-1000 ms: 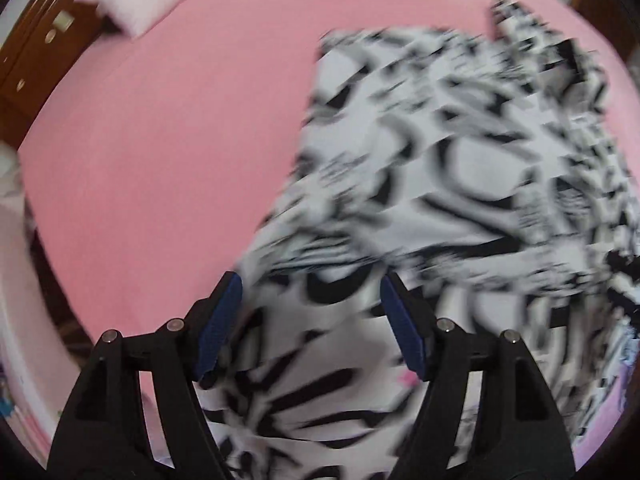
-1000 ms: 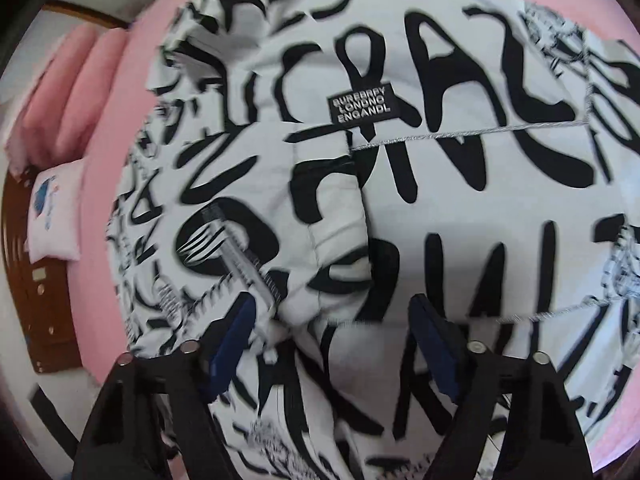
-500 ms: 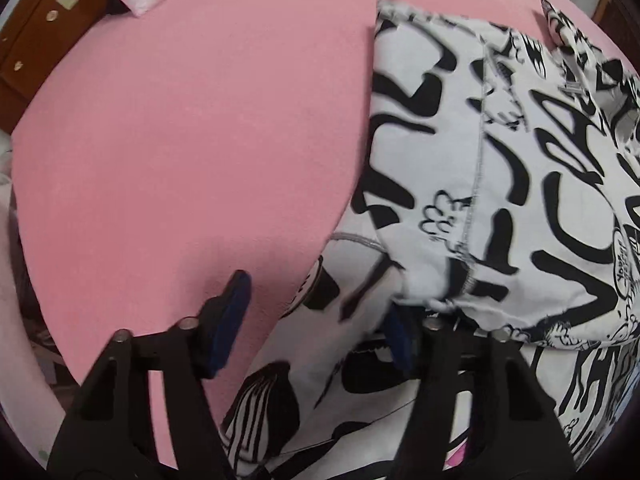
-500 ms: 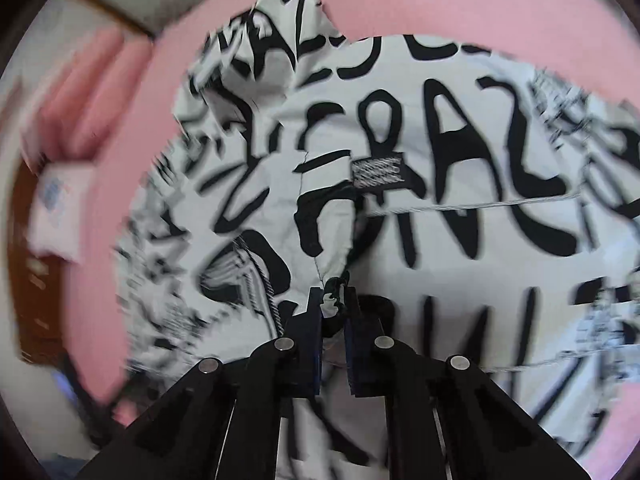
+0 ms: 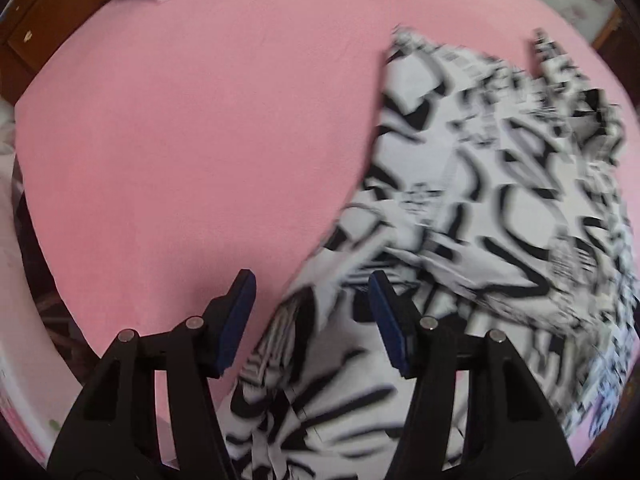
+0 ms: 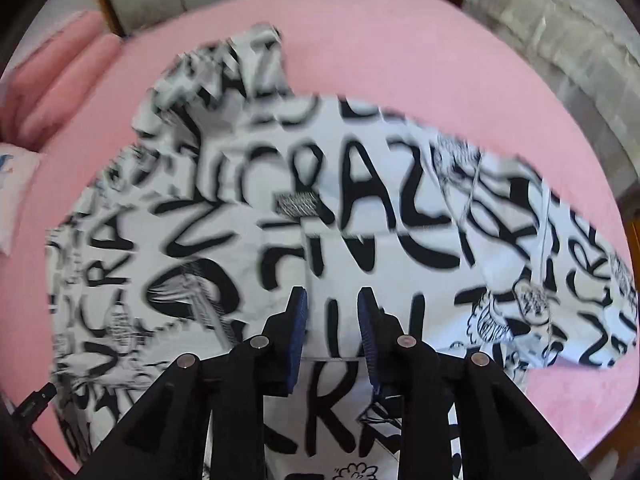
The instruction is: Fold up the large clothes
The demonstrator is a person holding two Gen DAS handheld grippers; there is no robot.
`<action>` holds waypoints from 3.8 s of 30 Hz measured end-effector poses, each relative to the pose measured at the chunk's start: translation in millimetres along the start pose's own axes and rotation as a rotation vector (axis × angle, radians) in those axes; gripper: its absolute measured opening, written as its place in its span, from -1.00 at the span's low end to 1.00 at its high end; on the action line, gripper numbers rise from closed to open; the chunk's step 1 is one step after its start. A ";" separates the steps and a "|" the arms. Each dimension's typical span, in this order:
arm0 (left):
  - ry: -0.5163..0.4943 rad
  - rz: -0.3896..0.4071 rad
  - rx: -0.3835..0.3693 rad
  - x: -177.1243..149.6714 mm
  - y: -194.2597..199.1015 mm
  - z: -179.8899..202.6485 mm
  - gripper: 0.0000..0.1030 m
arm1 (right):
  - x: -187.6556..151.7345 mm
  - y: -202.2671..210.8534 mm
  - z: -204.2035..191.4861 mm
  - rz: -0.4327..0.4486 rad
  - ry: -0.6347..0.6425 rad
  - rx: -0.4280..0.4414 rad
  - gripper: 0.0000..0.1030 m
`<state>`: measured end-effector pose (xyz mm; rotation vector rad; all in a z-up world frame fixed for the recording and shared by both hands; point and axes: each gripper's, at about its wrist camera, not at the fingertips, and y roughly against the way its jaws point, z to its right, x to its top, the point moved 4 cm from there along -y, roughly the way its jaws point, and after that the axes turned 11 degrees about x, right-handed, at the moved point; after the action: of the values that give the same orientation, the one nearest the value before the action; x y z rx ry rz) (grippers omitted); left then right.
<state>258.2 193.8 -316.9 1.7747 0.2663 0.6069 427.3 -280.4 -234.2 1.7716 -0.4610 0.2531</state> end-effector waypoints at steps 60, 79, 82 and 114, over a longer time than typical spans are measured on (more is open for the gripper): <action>-0.350 0.053 -0.273 200.5 -116.1 191.1 -1.00 | 48.9 -144.6 -62.2 0.078 -0.014 -0.027 -1.00; -0.398 0.243 -0.286 160.6 -35.9 183.7 -1.00 | -29.9 28.0 -20.3 0.246 -0.263 0.040 -0.86; -0.437 0.204 -0.298 119.9 -21.7 187.0 -1.00 | -61.4 30.2 -29.5 0.216 -0.338 0.062 -0.75; -0.729 -0.088 -0.307 -242.2 135.3 373.8 -0.79 | -251.3 135.9 161.6 -0.019 -0.739 0.259 0.33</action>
<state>235.1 -271.1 -320.5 1.5601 -0.2410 -0.0846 130.9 -419.4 -257.5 2.0957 -0.9665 -0.3941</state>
